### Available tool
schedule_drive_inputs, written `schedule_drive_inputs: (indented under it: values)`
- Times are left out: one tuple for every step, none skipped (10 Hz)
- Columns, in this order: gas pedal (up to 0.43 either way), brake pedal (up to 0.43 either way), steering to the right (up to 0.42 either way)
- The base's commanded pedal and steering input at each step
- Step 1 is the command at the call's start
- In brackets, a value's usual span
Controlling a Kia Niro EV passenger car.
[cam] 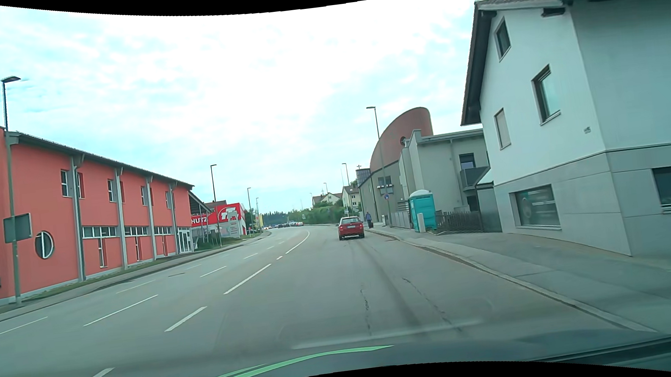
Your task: Follow the waypoints while adhering to traffic rules and regulations
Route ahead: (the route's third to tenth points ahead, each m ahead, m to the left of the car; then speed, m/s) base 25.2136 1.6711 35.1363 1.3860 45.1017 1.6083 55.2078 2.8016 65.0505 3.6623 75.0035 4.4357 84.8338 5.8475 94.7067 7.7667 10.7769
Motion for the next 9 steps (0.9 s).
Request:
schedule_drive_inputs:
  values:
    - [0.13,0.0,-0.014]
    - [0.13,0.0,-0.014]
    - [0.13,0.0,-0.012]
    - [0.13,0.0,-0.012]
    - [0.13,0.0,-0.012]
    - [0.13,0.0,-0.011]
    - [0.118,0.0,-0.01]
    - [0.118,0.0,-0.007]
    - [0.118,0.0,-0.006]
